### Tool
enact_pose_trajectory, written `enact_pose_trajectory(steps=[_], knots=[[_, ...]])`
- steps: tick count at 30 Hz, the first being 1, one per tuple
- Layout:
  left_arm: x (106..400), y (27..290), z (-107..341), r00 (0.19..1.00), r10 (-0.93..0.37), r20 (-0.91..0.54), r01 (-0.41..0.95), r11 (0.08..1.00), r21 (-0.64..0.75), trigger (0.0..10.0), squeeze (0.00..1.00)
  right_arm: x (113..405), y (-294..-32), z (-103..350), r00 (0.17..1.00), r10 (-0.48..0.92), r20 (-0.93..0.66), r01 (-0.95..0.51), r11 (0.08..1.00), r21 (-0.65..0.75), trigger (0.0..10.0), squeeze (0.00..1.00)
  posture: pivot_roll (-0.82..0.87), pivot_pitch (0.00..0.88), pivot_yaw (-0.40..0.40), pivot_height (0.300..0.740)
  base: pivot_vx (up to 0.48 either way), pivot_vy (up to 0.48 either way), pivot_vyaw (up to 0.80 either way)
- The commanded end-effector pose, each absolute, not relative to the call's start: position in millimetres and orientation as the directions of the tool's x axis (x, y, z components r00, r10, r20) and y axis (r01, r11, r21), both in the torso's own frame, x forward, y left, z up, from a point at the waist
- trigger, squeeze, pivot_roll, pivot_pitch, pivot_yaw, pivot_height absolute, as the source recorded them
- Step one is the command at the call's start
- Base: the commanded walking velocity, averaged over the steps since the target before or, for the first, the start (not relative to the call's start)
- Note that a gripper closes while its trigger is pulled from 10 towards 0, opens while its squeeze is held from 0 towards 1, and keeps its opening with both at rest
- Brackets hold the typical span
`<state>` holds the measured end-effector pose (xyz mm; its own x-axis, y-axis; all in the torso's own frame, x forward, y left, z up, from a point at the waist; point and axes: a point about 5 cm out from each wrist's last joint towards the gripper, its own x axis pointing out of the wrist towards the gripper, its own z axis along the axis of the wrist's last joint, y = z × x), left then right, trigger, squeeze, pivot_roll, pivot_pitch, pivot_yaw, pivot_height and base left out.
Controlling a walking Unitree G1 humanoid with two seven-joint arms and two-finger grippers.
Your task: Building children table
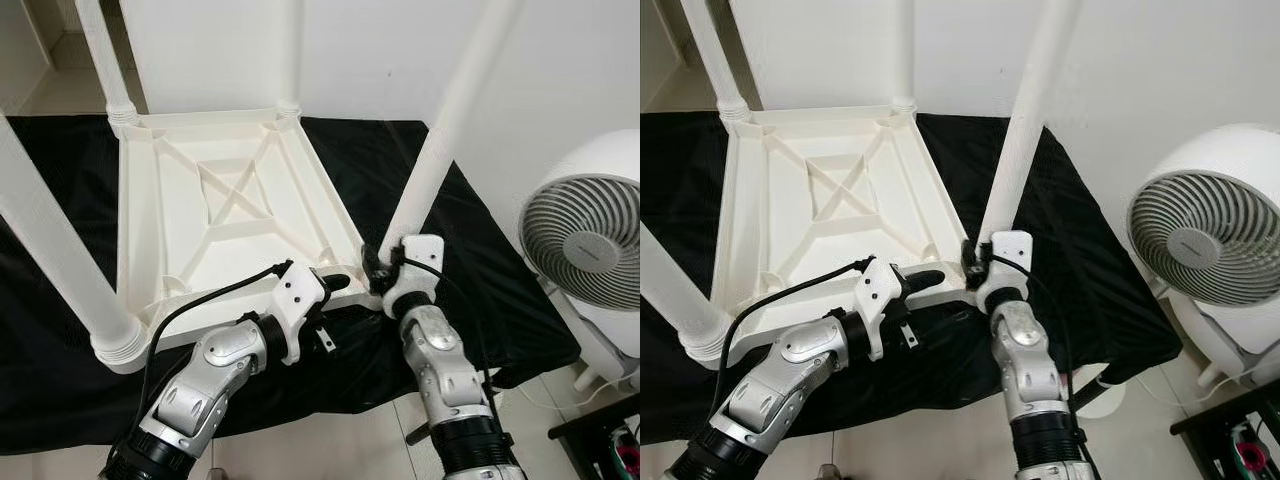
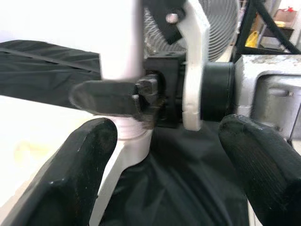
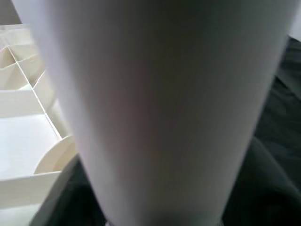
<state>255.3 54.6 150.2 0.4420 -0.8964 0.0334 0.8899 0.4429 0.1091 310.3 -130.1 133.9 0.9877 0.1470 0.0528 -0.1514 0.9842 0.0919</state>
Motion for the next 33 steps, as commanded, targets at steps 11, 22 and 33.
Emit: enact_pose_trajectory(steps=[11, 22, 33], knots=[[253, 55, 149, 0.393, -0.920, 0.015, 0.913, 0.392, 0.111, 10.0, 0.00, 302, -151, 138, 0.831, 0.556, 0.018, -0.553, 0.829, -0.080, 10.0, 0.00, 0.03, 0.011, -0.056, 0.740, 0.000, 0.000, 0.00], [252, 55, 150, 0.388, -0.922, 0.010, 0.915, 0.386, 0.113, 10.0, 0.00, 317, -153, 128, 0.729, 0.680, -0.077, -0.683, 0.717, -0.139, 10.0, 0.00, 0.04, 0.000, -0.054, 0.740, 0.000, 0.000, 0.00], [252, 55, 150, 0.387, -0.922, 0.009, 0.916, 0.385, 0.114, 10.0, 0.00, 330, -145, 114, 0.698, 0.706, -0.120, -0.716, 0.682, -0.148, 0.0, 0.00, 0.06, 0.000, -0.051, 0.740, 0.000, 0.000, 0.00]])
